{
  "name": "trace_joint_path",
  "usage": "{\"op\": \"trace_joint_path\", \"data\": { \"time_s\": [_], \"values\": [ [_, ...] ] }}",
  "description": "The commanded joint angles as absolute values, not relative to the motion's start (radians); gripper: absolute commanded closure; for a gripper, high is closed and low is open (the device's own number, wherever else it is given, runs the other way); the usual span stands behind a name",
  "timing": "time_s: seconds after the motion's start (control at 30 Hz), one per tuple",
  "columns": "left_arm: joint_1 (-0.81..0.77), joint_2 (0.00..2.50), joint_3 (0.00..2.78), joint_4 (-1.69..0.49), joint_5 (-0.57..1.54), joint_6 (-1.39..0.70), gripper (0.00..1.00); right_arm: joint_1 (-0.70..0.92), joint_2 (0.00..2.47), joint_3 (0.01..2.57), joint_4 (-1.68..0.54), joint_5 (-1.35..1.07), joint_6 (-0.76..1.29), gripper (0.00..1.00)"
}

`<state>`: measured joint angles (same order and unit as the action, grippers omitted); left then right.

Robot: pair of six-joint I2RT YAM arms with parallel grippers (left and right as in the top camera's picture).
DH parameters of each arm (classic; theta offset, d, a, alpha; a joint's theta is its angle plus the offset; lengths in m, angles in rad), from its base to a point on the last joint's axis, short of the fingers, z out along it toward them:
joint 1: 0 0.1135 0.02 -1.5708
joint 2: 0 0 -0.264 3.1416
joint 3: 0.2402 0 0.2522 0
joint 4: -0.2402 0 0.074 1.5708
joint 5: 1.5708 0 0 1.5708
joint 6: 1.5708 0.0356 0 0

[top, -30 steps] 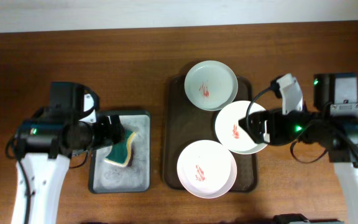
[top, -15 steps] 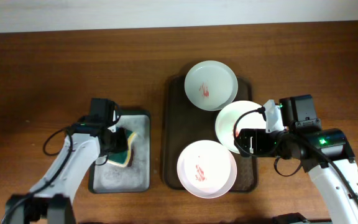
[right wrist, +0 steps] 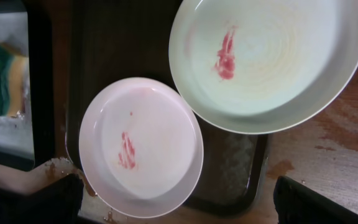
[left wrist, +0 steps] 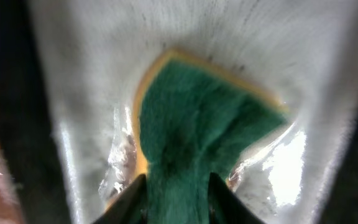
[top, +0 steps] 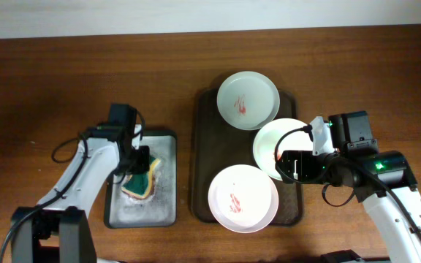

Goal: Clean dirty plates on tray and stack at the side

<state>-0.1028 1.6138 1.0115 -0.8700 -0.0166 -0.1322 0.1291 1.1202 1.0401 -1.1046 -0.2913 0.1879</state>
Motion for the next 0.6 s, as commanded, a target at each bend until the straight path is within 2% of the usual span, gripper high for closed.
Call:
{"op": "trace_joint_path", "data": {
  "time_s": [0.0,0.03,0.17,0.33,0.37,0.43,0.47,0.5,0.57],
  "values": [
    [-0.106,1.576,1.133,-0.964,-0.014,-0.118,0.50,0.139,1.117,1.042,-1.103,-0.279,0.196,0.01],
    [-0.109,1.576,1.133,-0.987,-0.014,-0.118,0.48,0.139,1.117,1.042,-1.103,-0.279,0.196,0.01],
    [-0.118,1.578,1.045,-0.994,0.023,-0.118,0.51,0.139,1.117,1.042,-1.103,-0.279,0.196,0.01],
    [-0.138,1.578,0.858,-0.813,0.026,-0.119,0.52,0.139,1.126,1.041,-1.130,-0.280,0.197,0.01],
    [-0.138,1.578,0.839,-0.792,0.037,-0.119,0.55,0.139,1.132,1.041,-1.148,-0.279,0.200,0.01],
    [-0.138,1.578,0.817,-0.754,0.039,-0.119,0.73,0.139,1.159,1.039,-1.195,-0.279,0.200,0.01],
    [-0.138,1.578,0.816,-0.749,0.037,-0.118,0.89,0.139,1.171,1.034,-1.201,-0.279,0.200,0.01],
    [-0.138,1.578,0.816,-0.743,0.029,-0.118,1.00,0.139,1.188,1.022,-1.202,-0.279,0.200,0.01],
    [-0.136,1.578,0.835,-0.746,0.030,-0.118,1.00,0.139,1.226,0.990,-1.201,-0.279,0.211,0.01]
  ]
}}
